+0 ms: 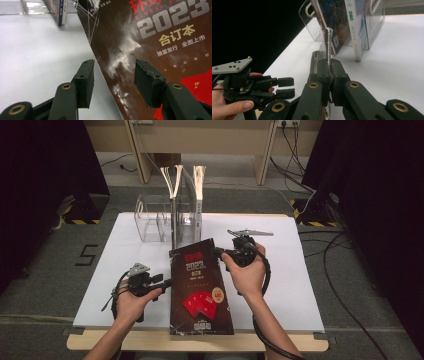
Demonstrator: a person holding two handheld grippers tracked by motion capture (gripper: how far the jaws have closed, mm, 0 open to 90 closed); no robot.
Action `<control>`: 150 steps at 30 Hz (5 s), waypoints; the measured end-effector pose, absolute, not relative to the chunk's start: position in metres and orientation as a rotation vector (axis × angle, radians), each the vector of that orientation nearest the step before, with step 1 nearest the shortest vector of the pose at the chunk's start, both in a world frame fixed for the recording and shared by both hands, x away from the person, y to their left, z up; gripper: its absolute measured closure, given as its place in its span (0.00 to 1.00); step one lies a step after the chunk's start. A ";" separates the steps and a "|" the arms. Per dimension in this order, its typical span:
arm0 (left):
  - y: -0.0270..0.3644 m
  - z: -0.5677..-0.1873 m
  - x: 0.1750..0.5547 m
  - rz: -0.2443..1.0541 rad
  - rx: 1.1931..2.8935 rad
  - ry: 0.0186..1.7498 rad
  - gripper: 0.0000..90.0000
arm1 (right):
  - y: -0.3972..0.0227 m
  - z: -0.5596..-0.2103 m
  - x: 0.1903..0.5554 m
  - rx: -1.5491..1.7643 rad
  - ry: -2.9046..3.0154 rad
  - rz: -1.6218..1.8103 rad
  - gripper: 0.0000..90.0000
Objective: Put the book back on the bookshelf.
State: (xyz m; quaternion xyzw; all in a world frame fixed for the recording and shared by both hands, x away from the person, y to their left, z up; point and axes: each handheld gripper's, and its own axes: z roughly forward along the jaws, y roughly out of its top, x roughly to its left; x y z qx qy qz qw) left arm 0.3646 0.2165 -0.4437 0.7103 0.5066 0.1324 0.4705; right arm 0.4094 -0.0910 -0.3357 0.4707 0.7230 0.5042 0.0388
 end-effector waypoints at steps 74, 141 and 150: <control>0.227 -0.413 0.354 0.383 1.670 1.197 0.55 | -0.020 -0.278 0.417 1.122 2.081 1.671 0.97; 0.211 -0.323 0.355 0.429 1.491 1.076 0.41 | 0.035 -0.262 0.439 1.078 1.997 1.709 0.97; 0.193 -0.315 0.369 0.430 1.555 1.085 0.39 | 0.035 -0.262 0.437 1.091 2.043 1.654 0.97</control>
